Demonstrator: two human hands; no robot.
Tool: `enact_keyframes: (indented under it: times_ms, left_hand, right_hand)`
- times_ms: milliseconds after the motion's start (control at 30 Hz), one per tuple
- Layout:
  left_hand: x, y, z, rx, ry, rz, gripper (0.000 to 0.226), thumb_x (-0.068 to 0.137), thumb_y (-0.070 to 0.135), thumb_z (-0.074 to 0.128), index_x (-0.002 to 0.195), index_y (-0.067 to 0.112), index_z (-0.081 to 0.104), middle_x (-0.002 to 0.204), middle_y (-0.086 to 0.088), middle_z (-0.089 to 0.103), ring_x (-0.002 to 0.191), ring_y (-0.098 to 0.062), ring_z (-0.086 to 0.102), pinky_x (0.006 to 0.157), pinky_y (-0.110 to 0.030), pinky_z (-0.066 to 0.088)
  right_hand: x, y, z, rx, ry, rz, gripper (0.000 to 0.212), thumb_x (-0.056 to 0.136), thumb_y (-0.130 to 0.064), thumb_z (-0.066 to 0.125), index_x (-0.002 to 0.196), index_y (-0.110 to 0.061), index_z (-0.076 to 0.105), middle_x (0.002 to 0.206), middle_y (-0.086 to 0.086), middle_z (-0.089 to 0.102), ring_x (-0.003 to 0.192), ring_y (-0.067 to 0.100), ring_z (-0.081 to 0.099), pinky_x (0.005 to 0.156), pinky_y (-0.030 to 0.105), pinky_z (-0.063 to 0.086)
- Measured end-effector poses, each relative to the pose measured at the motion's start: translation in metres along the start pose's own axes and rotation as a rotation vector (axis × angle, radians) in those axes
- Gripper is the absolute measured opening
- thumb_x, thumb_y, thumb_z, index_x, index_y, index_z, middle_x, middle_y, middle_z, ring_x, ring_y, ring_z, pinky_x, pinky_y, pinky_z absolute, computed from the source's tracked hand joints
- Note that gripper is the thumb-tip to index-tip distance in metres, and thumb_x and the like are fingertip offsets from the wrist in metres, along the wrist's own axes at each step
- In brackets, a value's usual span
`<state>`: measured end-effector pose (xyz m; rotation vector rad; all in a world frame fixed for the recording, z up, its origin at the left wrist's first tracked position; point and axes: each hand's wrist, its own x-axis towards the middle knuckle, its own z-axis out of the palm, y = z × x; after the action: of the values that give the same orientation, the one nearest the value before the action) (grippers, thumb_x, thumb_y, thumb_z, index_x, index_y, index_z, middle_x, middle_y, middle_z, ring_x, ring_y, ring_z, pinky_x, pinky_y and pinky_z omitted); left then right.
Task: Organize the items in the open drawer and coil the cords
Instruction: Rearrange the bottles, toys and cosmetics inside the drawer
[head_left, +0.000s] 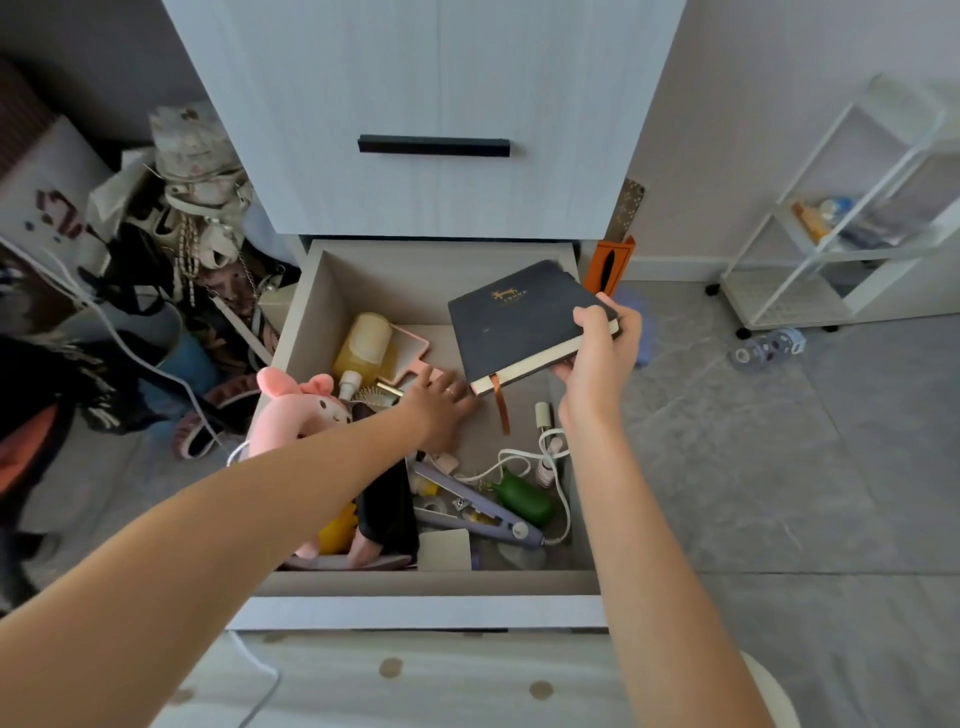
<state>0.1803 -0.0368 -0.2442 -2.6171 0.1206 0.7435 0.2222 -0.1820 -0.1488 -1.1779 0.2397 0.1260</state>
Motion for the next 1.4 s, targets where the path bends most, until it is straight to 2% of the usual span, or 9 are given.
enact_keyframes:
  times_ms: [100, 300, 433, 533, 767, 867, 1067, 1233, 1400]
  left_hand:
    - [-0.006, -0.012, 0.005, -0.010, 0.069, -0.019, 0.058, 0.093, 0.040, 0.044, 0.141, 0.010, 0.030, 0.146, -0.011, 0.034, 0.133, -0.027, 0.030, 0.099, -0.045, 0.037]
    - [-0.006, -0.014, -0.018, -0.241, -0.286, -0.085, 0.065, 0.090, 0.057, 0.038, 0.141, 0.017, 0.034, 0.145, -0.007, 0.036, 0.133, -0.027, 0.031, 0.103, -0.048, 0.032]
    - [0.008, 0.013, -0.034, -0.277, -0.051, -0.082, 0.050, 0.095, 0.038, 0.041, 0.138, 0.015, 0.035, 0.140, -0.008, 0.044, 0.123, -0.029, 0.047, 0.098, -0.040, 0.038]
    - [0.022, 0.050, -0.037, -0.709, 0.110, 0.042, 0.061, 0.090, 0.028, 0.053, 0.143, 0.016, 0.026, 0.142, -0.011, 0.037, 0.123, -0.033, 0.047, 0.097, -0.039, 0.044]
    - [0.012, 0.081, -0.030, -1.339, 0.063, 0.161, 0.049, 0.094, 0.026, 0.051, 0.138, 0.008, 0.038, 0.141, -0.013, 0.041, 0.130, -0.029, 0.039, 0.107, -0.038, 0.035]
    - [-0.008, 0.076, -0.026, -1.260, -0.026, 0.244, 0.045, 0.097, 0.019, 0.045, 0.141, 0.014, 0.036, 0.138, -0.005, 0.045, 0.126, -0.020, 0.044, 0.097, -0.025, 0.035]
    - [-0.037, 0.082, -0.014, -1.175, -0.151, 0.376, 0.028, 0.096, 0.010, 0.043, 0.120, 0.001, 0.055, 0.125, -0.016, 0.058, 0.115, -0.029, 0.053, 0.102, -0.041, 0.040]
    - [-0.051, 0.078, -0.007, -1.101, -0.061, 0.414, 0.045, 0.084, 0.020, 0.040, 0.122, 0.002, 0.054, 0.127, -0.017, 0.057, 0.116, -0.031, 0.053, 0.101, -0.042, 0.041]
    - [-0.060, 0.053, -0.006, -1.102, 0.081, 0.332, 0.040, 0.090, -0.007, 0.040, 0.128, -0.001, 0.051, 0.124, -0.005, 0.055, 0.114, -0.016, 0.052, 0.088, -0.006, 0.036]
  right_hand:
    - [-0.003, 0.000, 0.001, -0.045, 0.016, -0.037, 0.024, 0.072, -0.022, 0.059, 0.095, -0.029, 0.055, 0.117, 0.009, 0.059, 0.106, 0.026, 0.057, 0.091, 0.055, 0.049]
    - [0.005, -0.006, -0.008, 0.043, -0.010, 0.027, 0.020, 0.086, -0.007, 0.053, 0.097, -0.024, 0.054, 0.100, 0.004, 0.060, 0.089, 0.018, 0.059, 0.078, 0.043, 0.054]
    - [0.005, -0.008, -0.008, 0.020, -0.015, 0.016, 0.020, 0.086, -0.006, 0.053, 0.094, -0.024, 0.054, 0.097, 0.004, 0.060, 0.085, 0.017, 0.059, 0.080, 0.045, 0.053]
    - [0.007, -0.007, -0.008, 0.027, -0.021, 0.028, 0.020, 0.086, -0.006, 0.053, 0.093, -0.024, 0.054, 0.098, 0.005, 0.061, 0.086, 0.018, 0.060, 0.083, 0.050, 0.053]
    - [0.009, -0.004, -0.008, -0.024, -0.098, 0.058, 0.023, 0.088, -0.006, 0.053, 0.103, -0.023, 0.049, 0.110, 0.008, 0.056, 0.093, 0.019, 0.060, 0.073, 0.038, 0.057]
    - [0.007, 0.001, -0.002, 0.036, -0.113, 0.154, 0.028, 0.088, -0.005, 0.053, 0.112, -0.017, 0.045, 0.119, 0.011, 0.054, 0.102, 0.024, 0.060, 0.079, 0.043, 0.057]
    - [-0.007, 0.028, 0.012, -0.005, -0.104, 0.302, 0.040, 0.090, -0.003, 0.051, 0.125, -0.015, 0.036, 0.124, 0.016, 0.050, 0.108, 0.028, 0.057, 0.092, 0.048, 0.050]
    - [-0.013, 0.043, 0.016, 0.208, -0.036, 0.398, 0.037, 0.094, 0.001, 0.046, 0.119, -0.022, 0.033, 0.130, 0.012, 0.044, 0.109, 0.026, 0.052, 0.101, 0.048, 0.042]
    - [-0.012, 0.057, 0.009, -0.114, -0.078, 0.308, 0.036, 0.099, -0.009, 0.041, 0.127, -0.032, 0.039, 0.139, 0.002, 0.038, 0.119, 0.023, 0.047, 0.098, 0.041, 0.043]
